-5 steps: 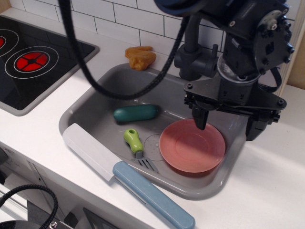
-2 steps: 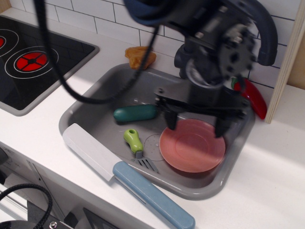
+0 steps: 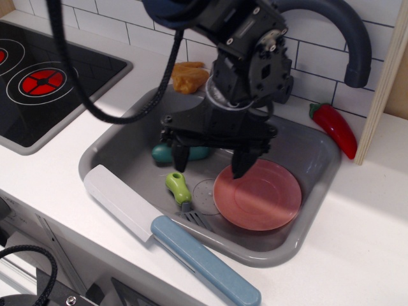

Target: Put spatula on plate sink

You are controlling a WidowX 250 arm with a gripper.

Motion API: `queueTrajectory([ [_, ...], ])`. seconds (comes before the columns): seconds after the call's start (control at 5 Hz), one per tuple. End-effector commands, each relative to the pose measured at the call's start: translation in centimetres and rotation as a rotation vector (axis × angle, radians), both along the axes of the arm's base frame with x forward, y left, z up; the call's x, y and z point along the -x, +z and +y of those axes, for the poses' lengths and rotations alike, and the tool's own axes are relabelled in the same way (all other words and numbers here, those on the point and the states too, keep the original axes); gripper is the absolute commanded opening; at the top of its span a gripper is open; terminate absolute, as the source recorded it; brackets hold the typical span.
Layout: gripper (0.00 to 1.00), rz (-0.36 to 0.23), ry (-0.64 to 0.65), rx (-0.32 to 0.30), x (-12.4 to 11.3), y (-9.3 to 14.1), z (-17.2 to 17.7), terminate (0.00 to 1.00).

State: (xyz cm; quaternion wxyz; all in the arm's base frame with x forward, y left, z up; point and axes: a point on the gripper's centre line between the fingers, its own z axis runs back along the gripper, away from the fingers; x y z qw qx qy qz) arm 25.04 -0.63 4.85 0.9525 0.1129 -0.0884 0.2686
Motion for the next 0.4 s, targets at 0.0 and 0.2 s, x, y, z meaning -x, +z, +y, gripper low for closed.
queueTrajectory([
  [0.0, 1.00, -0.078, -0.017, -0.012, -0.39, -0.72, 3.13, 0.00],
  [0.2, 1.00, -0.050, -0.011, -0.027, -0.07, -1.63, 3.61, 0.00],
])
